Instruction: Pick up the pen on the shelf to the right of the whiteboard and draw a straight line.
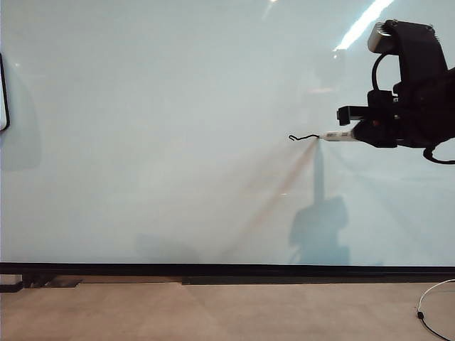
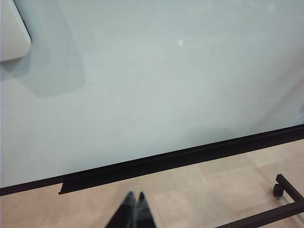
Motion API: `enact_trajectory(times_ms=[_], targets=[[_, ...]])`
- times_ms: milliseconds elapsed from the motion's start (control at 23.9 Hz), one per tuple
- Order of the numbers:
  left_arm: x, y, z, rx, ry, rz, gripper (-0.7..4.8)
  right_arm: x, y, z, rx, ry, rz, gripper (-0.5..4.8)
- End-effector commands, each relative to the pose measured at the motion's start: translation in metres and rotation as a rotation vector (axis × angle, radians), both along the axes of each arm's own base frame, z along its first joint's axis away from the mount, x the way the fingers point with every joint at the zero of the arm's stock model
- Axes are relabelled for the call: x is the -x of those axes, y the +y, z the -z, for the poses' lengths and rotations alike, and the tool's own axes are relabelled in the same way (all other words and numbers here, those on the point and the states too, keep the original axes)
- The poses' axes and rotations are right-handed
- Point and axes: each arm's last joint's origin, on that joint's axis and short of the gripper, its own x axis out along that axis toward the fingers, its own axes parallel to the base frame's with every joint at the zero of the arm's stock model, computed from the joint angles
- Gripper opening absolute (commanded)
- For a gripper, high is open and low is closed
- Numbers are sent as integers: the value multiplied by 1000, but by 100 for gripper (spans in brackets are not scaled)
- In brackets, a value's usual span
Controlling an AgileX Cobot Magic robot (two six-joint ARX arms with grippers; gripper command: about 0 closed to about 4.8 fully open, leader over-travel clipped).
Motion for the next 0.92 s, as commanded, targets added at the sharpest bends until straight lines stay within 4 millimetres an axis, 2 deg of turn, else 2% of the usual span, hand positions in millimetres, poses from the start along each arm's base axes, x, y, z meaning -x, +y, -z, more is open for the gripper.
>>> enact_trajectory(times_ms=[42,919], targets=[[0,0,-2,-5,-11,6,-5,1,-3,-3,-7,-27,64,-6],[0,0,-2,-5,-11,6,-5,10,-15,-6,60,-32,290,-6]])
